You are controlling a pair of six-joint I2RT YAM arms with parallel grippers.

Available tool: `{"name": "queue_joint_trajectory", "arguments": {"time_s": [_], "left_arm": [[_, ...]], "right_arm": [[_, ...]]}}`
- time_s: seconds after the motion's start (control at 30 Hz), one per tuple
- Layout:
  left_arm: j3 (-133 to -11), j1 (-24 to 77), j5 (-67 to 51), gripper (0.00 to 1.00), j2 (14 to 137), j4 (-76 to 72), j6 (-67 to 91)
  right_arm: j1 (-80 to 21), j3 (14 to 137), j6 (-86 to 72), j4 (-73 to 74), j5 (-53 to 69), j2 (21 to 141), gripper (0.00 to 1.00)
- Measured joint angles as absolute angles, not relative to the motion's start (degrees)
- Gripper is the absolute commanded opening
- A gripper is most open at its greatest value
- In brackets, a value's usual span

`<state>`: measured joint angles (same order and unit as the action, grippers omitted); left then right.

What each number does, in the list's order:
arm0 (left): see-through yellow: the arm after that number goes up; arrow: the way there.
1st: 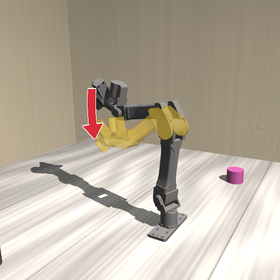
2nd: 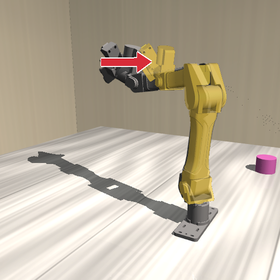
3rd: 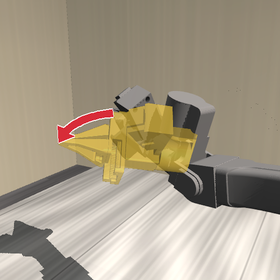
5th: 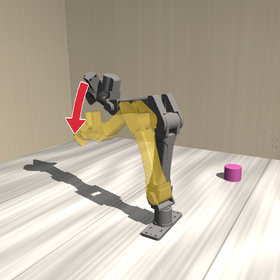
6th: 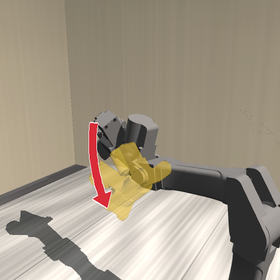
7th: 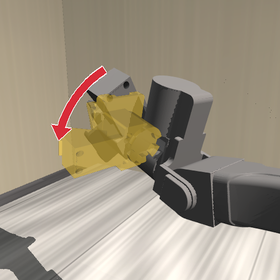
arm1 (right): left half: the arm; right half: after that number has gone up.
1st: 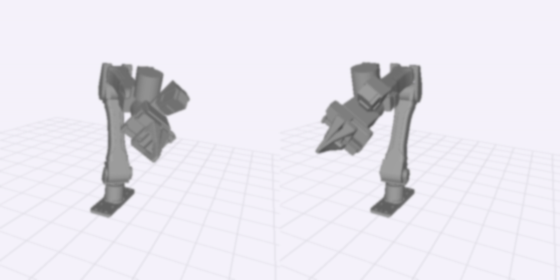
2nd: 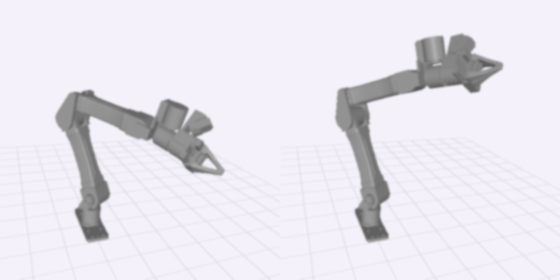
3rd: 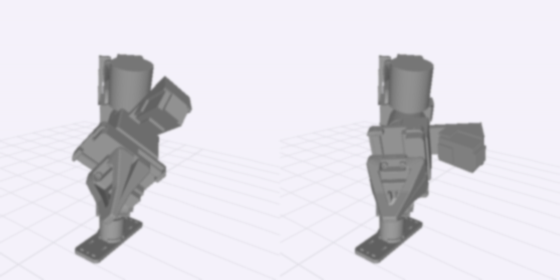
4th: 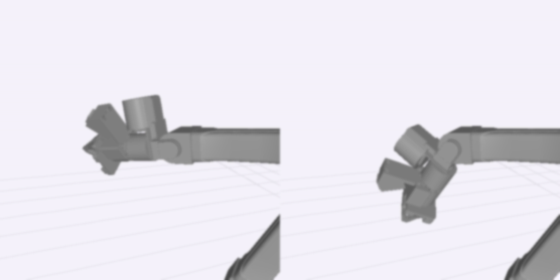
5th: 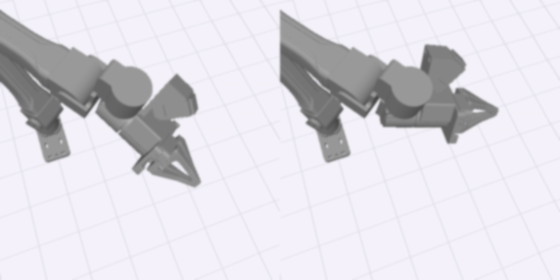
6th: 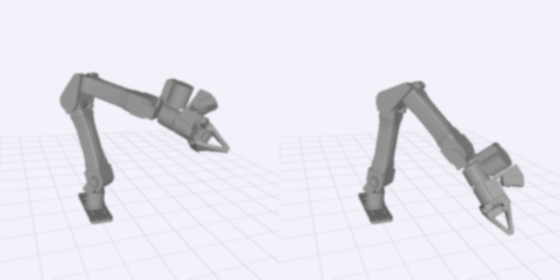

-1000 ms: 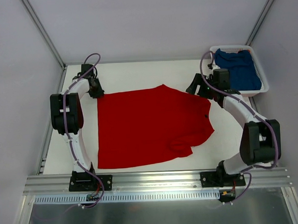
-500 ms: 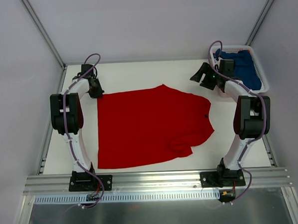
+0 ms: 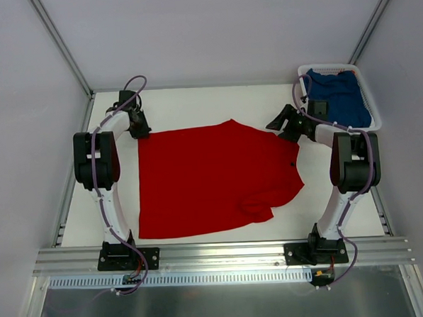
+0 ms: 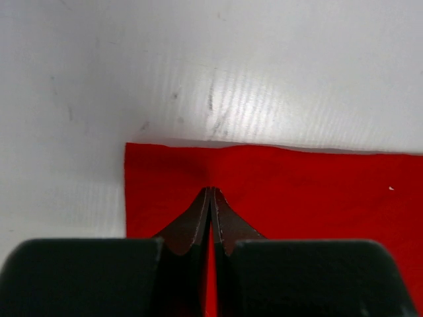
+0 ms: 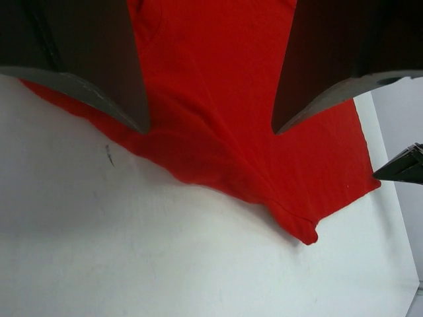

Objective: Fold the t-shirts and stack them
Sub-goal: Flatten out the tshirt

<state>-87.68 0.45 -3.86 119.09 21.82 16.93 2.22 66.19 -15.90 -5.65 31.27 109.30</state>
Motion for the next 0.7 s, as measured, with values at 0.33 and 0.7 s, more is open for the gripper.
{"name": "queue_joint_trajectory", "arguments": {"time_s": [0.33, 0.7], "left_arm": [[-87.8, 1.5, -4.5, 0.00, 119.1, 21.8, 16.9], [-88.1, 1.5, -4.5, 0.00, 119.1, 21.8, 16.9]], "right_arm": [[2.3, 62.7, -17.5, -9.2, 33.1, 109.3, 0.62], [2.3, 63.7, -18.7, -10.6, 34.5, 110.8, 0.51]]}}
